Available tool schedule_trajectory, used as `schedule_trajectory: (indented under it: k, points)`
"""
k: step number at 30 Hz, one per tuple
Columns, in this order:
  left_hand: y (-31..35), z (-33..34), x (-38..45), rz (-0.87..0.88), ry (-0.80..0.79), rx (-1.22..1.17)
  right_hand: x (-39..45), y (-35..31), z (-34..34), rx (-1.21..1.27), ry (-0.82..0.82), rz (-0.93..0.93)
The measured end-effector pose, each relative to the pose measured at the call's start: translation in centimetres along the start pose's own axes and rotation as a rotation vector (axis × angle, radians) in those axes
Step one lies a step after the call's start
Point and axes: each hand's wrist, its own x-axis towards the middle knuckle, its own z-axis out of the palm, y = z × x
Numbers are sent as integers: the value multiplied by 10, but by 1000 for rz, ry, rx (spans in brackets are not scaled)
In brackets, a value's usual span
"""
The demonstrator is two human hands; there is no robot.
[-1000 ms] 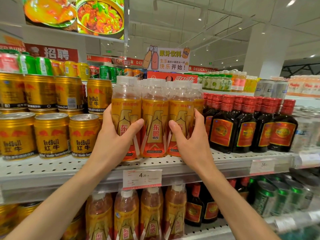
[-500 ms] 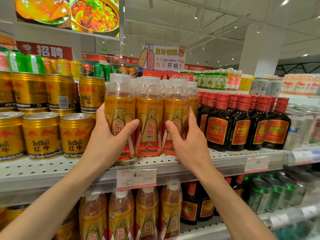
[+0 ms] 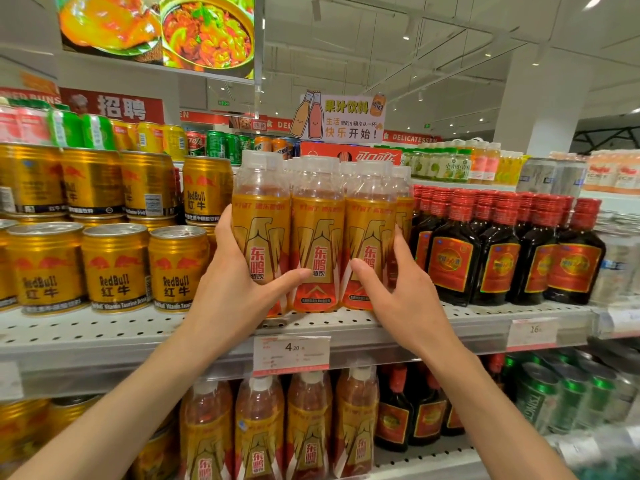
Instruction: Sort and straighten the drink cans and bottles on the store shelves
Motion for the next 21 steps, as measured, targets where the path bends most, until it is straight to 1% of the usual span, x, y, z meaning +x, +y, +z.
schedule_trajectory:
  k: [4,10,16,18,21]
  points:
    - [-2,1,0,38,25,9,4,-1,0,-47,-11,-10]
    - [-3,2,0,31,18,38,-5,2,11,-245,77,-65]
    - [-3,3,-1,34,46,52,-7,4,14,-277,94,-55]
    - [0,5,-6,76,96,103,-8,3,13,-241,84,-46]
    - [0,4,-12,237,198,161,-12,0,8,-159,89,-50]
